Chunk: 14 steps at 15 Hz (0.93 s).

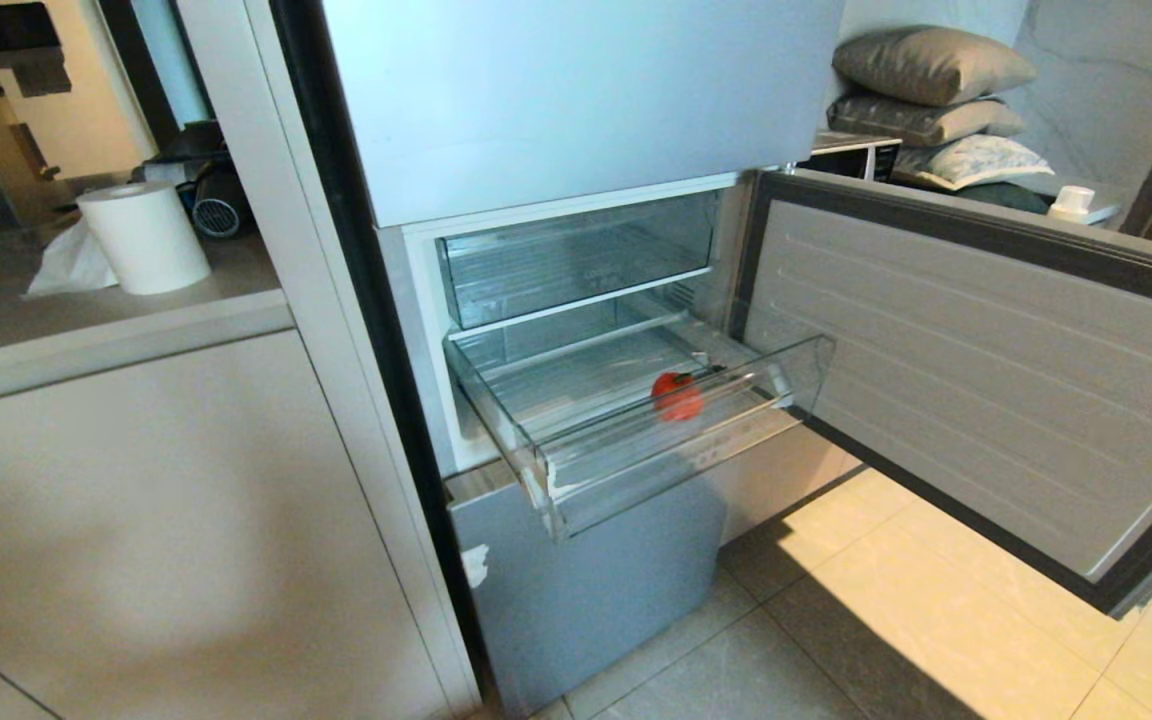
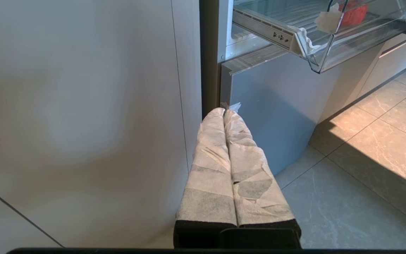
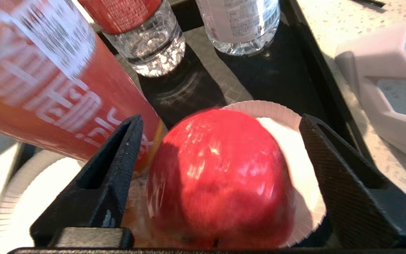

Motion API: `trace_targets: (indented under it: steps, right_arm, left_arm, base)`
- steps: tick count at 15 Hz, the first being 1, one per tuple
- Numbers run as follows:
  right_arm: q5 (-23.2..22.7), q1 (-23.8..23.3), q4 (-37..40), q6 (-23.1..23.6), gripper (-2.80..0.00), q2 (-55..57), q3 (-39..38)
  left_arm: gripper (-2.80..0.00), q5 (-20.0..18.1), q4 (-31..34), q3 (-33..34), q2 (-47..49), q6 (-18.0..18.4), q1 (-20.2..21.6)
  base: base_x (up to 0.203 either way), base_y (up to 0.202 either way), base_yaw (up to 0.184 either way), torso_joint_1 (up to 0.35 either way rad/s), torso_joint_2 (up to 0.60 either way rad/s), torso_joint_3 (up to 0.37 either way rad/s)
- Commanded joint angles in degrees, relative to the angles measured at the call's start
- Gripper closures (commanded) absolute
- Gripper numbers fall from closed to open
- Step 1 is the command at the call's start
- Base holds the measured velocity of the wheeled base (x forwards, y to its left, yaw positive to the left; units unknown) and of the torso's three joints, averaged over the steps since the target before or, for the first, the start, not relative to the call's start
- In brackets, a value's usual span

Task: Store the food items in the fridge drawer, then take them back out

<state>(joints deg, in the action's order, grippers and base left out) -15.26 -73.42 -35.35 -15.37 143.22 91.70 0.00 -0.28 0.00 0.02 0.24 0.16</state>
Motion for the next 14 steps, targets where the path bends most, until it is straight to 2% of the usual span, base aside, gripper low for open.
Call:
trace_targets:
  steps: [1, 4, 8, 9, 14]
  right_arm:
    - [-0.1, -0.4, 1.1, -1.5, -2.80, -4.4, -0.5]
    - [-0.1, -1.4, 3.0, -2.5, -2.80, -11.4, -1.9]
    - [-2.2, -2.4, 3.2, -2.5, -2.80, -24.0, -10.2]
    - [-2.7, -2.5, 3.2, -2.5, 0.00, -27.9, -13.1]
    - [-3.1, -2.5, 3.2, -2.8, 0.00, -49.4, -26.8]
  left_arm:
    - [0.00, 0.0, 0.0, 0.1, -0.1, 0.0, 0.0]
    - [0.00, 0.0, 0.0, 0.1, -0.1, 0.0, 0.0]
    - [0.00, 0.0, -0.1, 0.1, -0.1, 0.0, 0.0]
    - [0.00, 0.0, 0.0, 0.1, -0.1, 0.0, 0.0]
    - [0.00, 0.0, -0.1, 0.1, -0.1, 0.0, 0.0]
  base:
    - [0.000, 0.000, 0.000, 0.000, 0.00, 0.000]
    - [0.000, 0.000, 0.000, 0.000, 0.00, 0.000]
    - [0.000, 0.000, 0.000, 0.000, 0.00, 0.000]
    - [0.000, 0.000, 0.000, 0.000, 0.00, 0.000]
    - [0.000, 0.000, 0.000, 0.000, 0.00, 0.000]
